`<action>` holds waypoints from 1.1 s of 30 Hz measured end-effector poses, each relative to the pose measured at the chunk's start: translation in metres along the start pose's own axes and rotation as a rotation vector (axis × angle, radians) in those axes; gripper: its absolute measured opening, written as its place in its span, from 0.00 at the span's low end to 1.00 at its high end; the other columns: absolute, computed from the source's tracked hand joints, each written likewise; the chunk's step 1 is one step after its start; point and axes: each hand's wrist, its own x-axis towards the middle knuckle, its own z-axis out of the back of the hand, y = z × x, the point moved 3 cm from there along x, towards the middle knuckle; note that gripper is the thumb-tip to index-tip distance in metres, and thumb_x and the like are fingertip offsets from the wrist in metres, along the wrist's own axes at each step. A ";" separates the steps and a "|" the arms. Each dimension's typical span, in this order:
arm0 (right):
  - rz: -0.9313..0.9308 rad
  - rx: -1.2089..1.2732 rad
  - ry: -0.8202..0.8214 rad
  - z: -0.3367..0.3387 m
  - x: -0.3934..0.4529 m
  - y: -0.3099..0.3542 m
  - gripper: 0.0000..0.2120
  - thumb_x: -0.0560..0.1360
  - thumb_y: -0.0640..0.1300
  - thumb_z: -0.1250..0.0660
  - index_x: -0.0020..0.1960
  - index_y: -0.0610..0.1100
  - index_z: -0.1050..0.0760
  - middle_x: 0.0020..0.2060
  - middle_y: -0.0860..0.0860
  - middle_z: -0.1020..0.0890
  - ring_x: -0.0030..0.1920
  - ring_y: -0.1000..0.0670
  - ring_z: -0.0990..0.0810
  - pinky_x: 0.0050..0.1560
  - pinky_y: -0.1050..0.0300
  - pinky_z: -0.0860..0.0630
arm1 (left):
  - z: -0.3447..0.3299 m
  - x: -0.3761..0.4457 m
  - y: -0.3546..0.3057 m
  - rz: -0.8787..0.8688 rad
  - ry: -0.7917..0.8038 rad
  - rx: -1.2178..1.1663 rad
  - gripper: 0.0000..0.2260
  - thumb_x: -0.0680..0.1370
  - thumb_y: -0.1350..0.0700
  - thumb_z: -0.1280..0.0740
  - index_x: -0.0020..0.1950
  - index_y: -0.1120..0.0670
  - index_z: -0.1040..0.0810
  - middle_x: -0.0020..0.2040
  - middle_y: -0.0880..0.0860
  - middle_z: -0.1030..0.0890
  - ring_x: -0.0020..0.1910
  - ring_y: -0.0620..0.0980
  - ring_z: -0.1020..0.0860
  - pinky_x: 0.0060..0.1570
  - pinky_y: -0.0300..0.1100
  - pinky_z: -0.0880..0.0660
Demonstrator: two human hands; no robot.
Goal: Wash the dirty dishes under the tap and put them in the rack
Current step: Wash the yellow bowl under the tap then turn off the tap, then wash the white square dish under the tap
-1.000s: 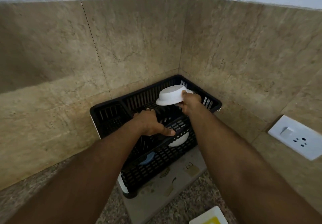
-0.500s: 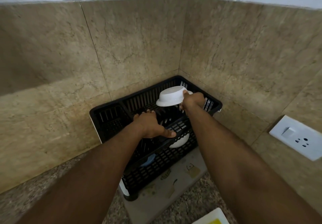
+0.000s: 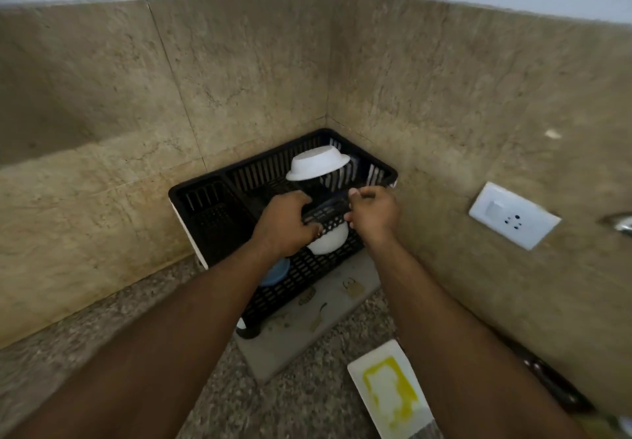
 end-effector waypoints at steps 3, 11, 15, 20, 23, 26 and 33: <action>-0.050 -0.055 0.027 0.035 -0.048 -0.042 0.08 0.78 0.50 0.29 0.42 0.47 0.22 0.31 0.48 0.17 0.31 0.46 0.16 0.40 0.42 0.16 | -0.025 -0.052 -0.033 -0.115 -0.149 -0.026 0.15 0.76 0.52 0.26 0.58 0.58 0.15 0.56 0.56 0.15 0.55 0.55 0.17 0.57 0.48 0.20; -0.567 -0.382 0.007 0.135 -0.181 -0.172 0.13 0.73 0.46 0.29 0.50 0.37 0.17 0.44 0.38 0.15 0.44 0.37 0.14 0.47 0.43 0.16 | -0.170 -0.168 -0.031 0.061 0.329 -0.024 0.15 0.74 0.49 0.38 0.46 0.60 0.19 0.46 0.61 0.16 0.49 0.62 0.17 0.49 0.51 0.22; -0.654 -0.592 0.029 0.165 -0.219 -0.217 0.23 0.74 0.49 0.30 0.66 0.38 0.24 0.63 0.39 0.21 0.62 0.38 0.20 0.57 0.50 0.22 | -0.217 -0.192 -0.023 0.227 0.575 0.060 0.28 0.83 0.49 0.34 0.79 0.60 0.34 0.76 0.62 0.29 0.74 0.61 0.30 0.69 0.46 0.32; -0.819 -0.176 0.017 0.156 -0.233 -0.259 0.23 0.78 0.42 0.31 0.70 0.39 0.32 0.57 0.38 0.21 0.44 0.39 0.16 0.35 0.41 0.16 | -0.240 -0.204 -0.018 0.249 0.570 0.023 0.27 0.82 0.53 0.32 0.79 0.61 0.34 0.74 0.63 0.28 0.72 0.62 0.28 0.66 0.47 0.31; -0.797 -0.100 -0.059 0.161 -0.235 -0.275 0.23 0.76 0.41 0.31 0.71 0.42 0.29 0.56 0.40 0.19 0.40 0.40 0.16 0.29 0.42 0.17 | -0.239 -0.211 -0.014 0.324 0.480 0.024 0.25 0.81 0.51 0.31 0.74 0.61 0.28 0.69 0.62 0.22 0.67 0.62 0.23 0.62 0.48 0.28; -0.770 -0.108 -0.114 0.183 -0.251 -0.273 0.18 0.75 0.39 0.35 0.64 0.46 0.23 0.53 0.42 0.17 0.41 0.41 0.15 0.31 0.39 0.17 | -0.235 -0.227 -0.024 0.354 0.405 -0.073 0.20 0.79 0.52 0.29 0.68 0.60 0.20 0.60 0.61 0.16 0.58 0.61 0.18 0.58 0.48 0.22; -0.626 -0.103 -0.243 0.302 -0.301 -0.258 0.07 0.76 0.39 0.31 0.53 0.48 0.21 0.45 0.45 0.15 0.42 0.42 0.14 0.35 0.44 0.16 | -0.260 -0.289 -0.112 0.574 0.541 -0.623 0.14 0.82 0.54 0.31 0.54 0.66 0.19 0.33 0.58 0.20 0.24 0.50 0.25 0.21 0.39 0.28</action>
